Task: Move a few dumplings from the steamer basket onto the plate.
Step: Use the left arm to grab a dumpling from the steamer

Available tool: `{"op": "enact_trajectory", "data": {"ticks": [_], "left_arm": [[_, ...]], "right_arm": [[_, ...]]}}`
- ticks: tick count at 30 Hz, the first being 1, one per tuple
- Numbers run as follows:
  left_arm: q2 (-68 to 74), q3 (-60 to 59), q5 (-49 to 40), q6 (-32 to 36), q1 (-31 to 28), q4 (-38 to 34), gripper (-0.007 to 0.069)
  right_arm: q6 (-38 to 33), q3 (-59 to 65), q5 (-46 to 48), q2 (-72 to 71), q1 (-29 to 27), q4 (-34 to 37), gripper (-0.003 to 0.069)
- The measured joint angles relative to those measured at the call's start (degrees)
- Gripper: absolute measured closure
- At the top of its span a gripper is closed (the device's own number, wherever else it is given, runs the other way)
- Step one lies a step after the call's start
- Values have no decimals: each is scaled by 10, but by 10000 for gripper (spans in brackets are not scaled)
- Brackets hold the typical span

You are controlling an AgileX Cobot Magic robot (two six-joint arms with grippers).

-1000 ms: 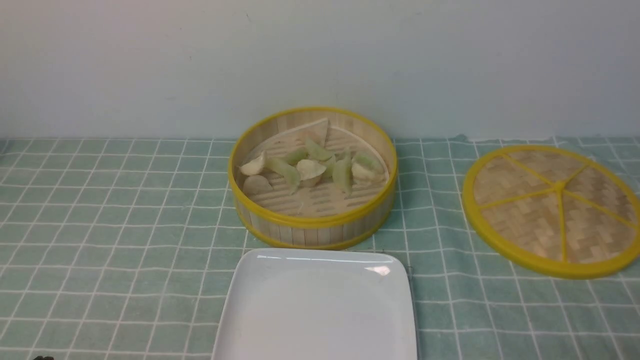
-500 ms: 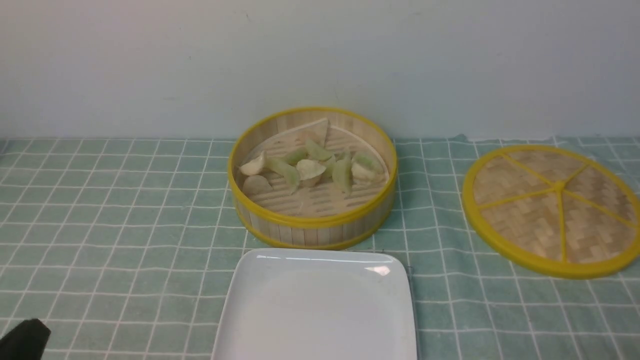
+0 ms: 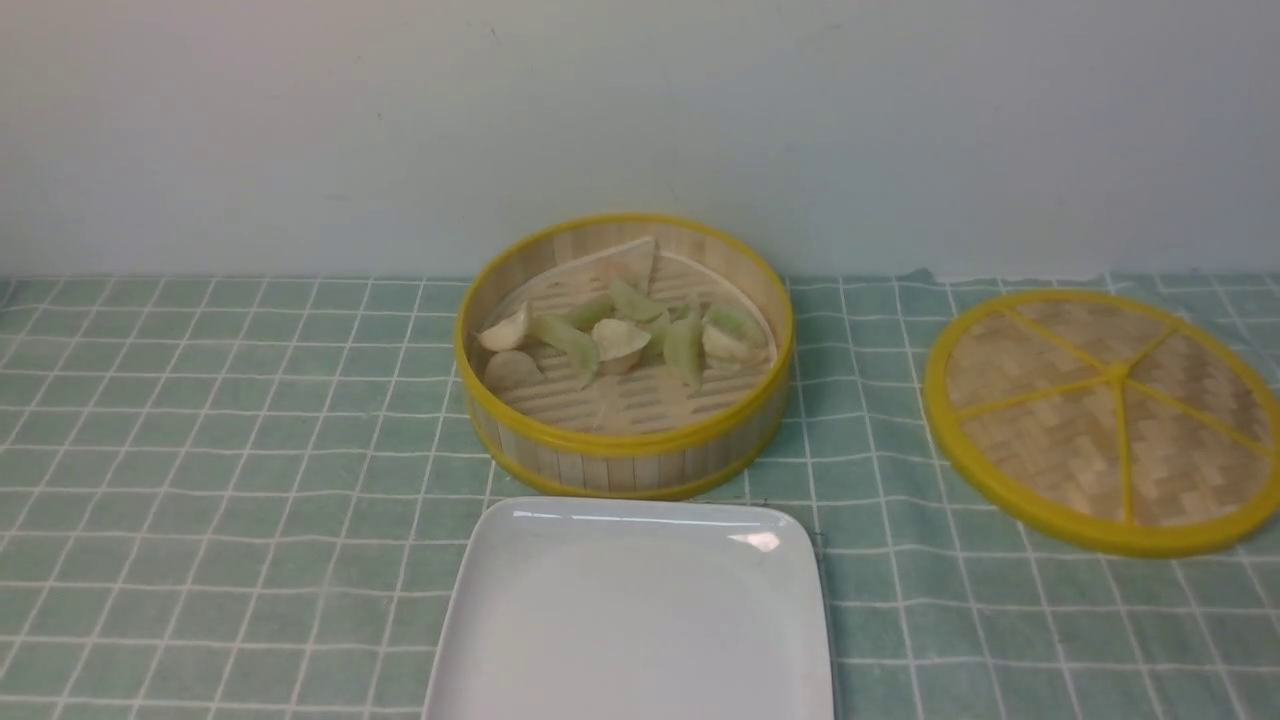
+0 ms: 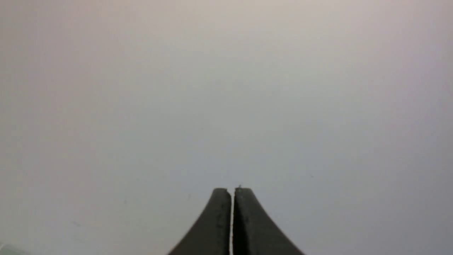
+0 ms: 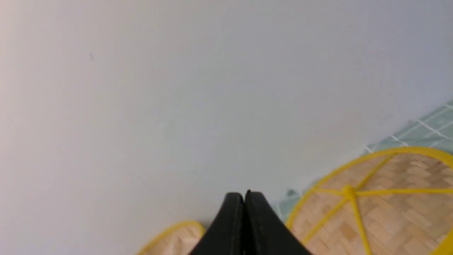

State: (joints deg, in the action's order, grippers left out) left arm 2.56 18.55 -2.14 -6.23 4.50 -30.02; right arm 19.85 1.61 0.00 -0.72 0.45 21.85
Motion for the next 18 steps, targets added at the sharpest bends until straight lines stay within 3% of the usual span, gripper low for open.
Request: {"op": "enact_trajectory", "data": {"ticks": [3,8,10,13,18], "left_arm": [[52,88,-111,4,0,24,631],[230,270,-407,72,0,40,631],[310,321,-523,84,0,40,631],[432,361,-618,104,0,43,631],[586,386,-607,159,0,46,631]], "right_arm": [[5,0,-10,0,0,22,672],[15,-1,-21,0,1,46,672],[18,-35,42,0,12,45,672],[-15,-138,146,20,37,14,672],[-107,-308,342,125,67,-19,672]]}}
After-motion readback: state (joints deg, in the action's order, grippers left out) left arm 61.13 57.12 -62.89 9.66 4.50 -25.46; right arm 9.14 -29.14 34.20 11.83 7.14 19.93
